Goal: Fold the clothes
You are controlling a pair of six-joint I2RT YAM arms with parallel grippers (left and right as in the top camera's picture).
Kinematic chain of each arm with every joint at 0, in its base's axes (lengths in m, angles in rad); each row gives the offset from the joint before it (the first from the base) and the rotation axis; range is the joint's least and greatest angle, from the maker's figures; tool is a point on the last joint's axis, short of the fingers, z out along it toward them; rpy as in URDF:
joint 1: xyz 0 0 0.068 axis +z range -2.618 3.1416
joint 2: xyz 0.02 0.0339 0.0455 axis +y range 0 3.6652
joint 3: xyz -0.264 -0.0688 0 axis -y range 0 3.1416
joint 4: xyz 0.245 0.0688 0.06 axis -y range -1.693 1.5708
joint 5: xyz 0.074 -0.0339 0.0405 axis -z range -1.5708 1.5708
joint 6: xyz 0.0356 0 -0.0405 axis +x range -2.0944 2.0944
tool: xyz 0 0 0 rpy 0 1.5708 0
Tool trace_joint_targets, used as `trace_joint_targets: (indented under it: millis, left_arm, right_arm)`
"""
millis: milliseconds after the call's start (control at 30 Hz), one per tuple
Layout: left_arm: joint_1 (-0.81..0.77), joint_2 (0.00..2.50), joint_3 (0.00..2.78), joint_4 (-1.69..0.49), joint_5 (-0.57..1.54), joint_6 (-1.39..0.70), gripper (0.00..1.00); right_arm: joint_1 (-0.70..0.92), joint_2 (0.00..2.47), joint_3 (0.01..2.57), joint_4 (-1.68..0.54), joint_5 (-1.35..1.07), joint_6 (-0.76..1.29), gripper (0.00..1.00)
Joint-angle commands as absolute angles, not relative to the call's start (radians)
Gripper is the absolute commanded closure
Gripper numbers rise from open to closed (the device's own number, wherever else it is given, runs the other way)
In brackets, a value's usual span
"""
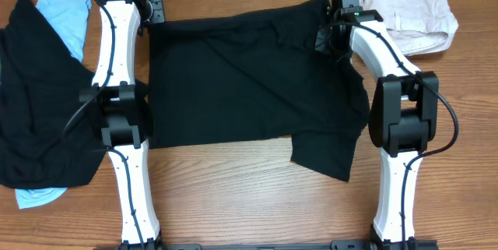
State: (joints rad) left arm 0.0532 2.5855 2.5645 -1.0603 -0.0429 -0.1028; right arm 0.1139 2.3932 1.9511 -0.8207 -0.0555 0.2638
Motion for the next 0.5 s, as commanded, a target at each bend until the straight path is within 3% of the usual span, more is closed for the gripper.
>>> trace_joint_targets:
  millis: [0, 167, 267, 467]
  left_arm:
    - [0.06, 2.588, 2.566, -1.065, -0.063, -0.112, 0.96]
    - [0.06, 2.588, 2.566, -1.067, -0.063, -0.112, 0.96]
    - [0.06, 2.588, 2.566, -1.071, -0.063, -0.112, 0.96]
    - [0.061, 2.569, 2.589, -1.119, -0.063, -0.117, 0.96]
  right_arm:
    - [0.111, 2.376, 1.937, -0.805, -0.042, 0.265, 0.78]
    - [0.111, 2.376, 1.937, -0.794, -0.042, 0.265, 0.8]
    - [0.111, 2.375, 1.937, -0.791, -0.043, 0.266, 0.96]
    - [0.111, 2.351, 2.044, -0.865, -0.045, 0.265, 0.96]
